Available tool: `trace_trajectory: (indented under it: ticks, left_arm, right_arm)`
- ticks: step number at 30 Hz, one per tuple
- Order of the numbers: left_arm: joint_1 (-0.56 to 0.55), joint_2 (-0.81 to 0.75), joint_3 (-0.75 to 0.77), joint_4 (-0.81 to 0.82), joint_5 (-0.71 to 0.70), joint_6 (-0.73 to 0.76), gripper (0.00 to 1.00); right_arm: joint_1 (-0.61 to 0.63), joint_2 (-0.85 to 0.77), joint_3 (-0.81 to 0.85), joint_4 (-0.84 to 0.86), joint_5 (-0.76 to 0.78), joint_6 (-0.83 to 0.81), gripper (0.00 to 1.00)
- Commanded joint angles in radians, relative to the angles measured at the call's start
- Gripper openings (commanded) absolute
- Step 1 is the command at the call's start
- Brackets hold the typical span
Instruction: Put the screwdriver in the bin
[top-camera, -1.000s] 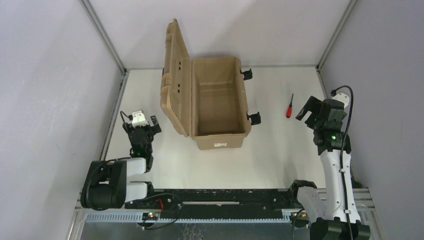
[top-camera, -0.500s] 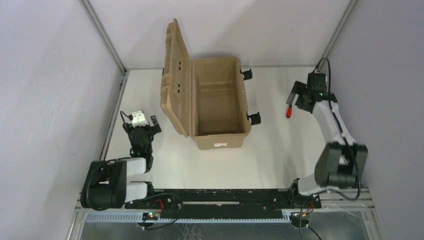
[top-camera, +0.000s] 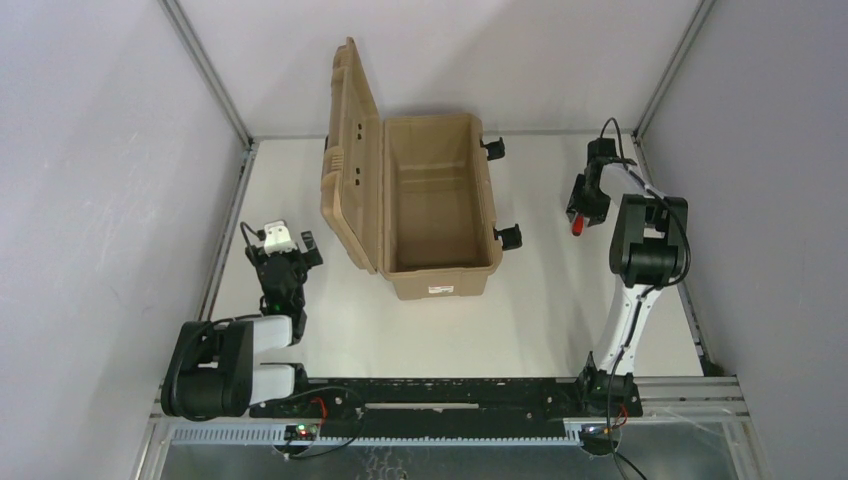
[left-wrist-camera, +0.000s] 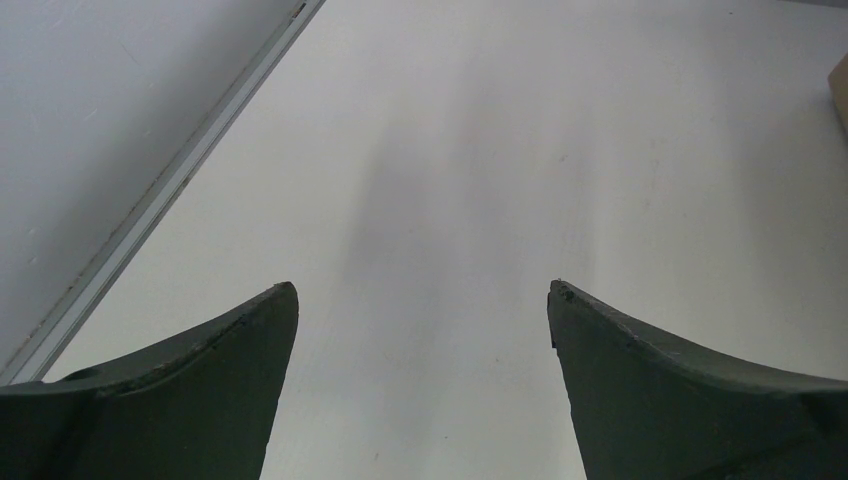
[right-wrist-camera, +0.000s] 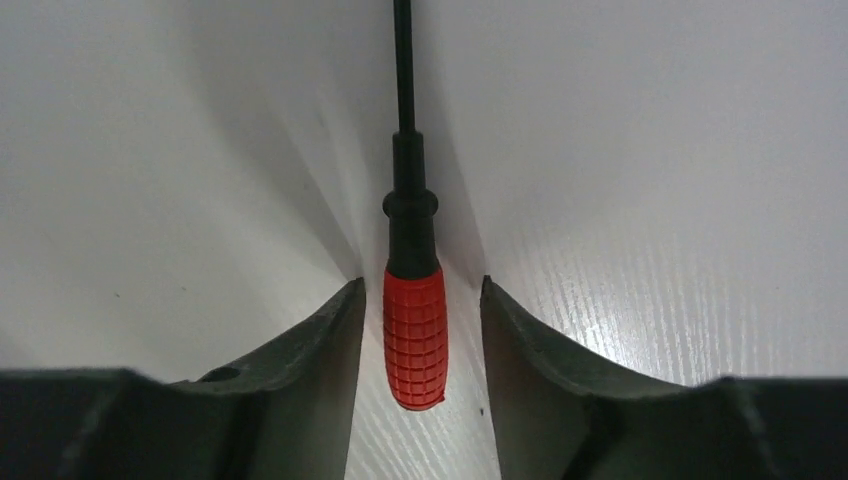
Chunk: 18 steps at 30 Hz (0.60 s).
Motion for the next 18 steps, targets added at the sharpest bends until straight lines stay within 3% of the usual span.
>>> trace_trajectory:
  ticks: [1,3,8,12,18]
  left_arm:
    - [0.007,-0.014,0.042,0.069,0.018,0.017,1.0]
    - [0.007,-0.015,0.043,0.069,0.019,0.017,1.0]
    - [0.007,-0.014,0.042,0.069,0.018,0.017,1.0]
    - [0.007,-0.015,0.042,0.069,0.019,0.017,1.0]
    - [0.007,-0.014,0.042,0.069,0.019,0.017,1.0]
  right_arm:
    - [-0.008,0.021,0.023,-0.043,-0.013,0.006,0.45]
    - [-0.014,0.027,0.005,-0.035,-0.017,0.007,0.37]
    - [-0.018,-0.034,-0.006,-0.027,-0.013,-0.031,0.05]
    - [-0.018,-0.15,0.002,-0.046,-0.021,-0.082,0.01]
    - [-0.009,-0.258,0.113,-0.218,-0.047,-0.097,0.0]
